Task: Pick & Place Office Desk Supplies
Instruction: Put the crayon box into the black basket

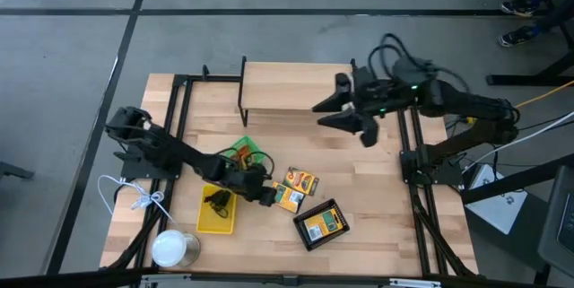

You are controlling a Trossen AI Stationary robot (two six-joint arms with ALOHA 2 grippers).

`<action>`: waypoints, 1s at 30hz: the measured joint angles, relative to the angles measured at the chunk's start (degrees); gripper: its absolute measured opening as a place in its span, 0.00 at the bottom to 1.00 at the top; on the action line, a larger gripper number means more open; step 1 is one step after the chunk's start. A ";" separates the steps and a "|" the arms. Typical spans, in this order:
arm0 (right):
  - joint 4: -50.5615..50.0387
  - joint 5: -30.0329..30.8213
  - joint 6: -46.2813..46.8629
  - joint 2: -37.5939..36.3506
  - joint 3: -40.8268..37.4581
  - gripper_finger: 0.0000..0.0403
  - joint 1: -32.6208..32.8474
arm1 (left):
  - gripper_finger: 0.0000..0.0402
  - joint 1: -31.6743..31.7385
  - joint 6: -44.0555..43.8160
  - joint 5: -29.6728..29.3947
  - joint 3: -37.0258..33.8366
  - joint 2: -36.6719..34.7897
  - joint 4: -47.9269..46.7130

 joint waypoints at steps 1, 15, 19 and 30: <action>-0.20 0.01 -0.49 -0.65 0.00 0.48 0.00 | 0.48 0.41 -0.21 0.02 0.43 0.70 -0.49; -3.29 0.34 -4.09 -2.98 0.04 0.48 0.00 | 0.48 4.02 1.90 3.91 7.17 2.39 -5.68; -3.31 0.21 -5.02 -2.98 0.04 0.48 0.00 | 0.48 3.63 2.18 3.83 9.13 3.06 -16.77; -3.31 -0.01 -5.16 -2.98 0.04 0.48 0.15 | 0.48 3.54 0.90 1.43 9.38 3.62 -21.54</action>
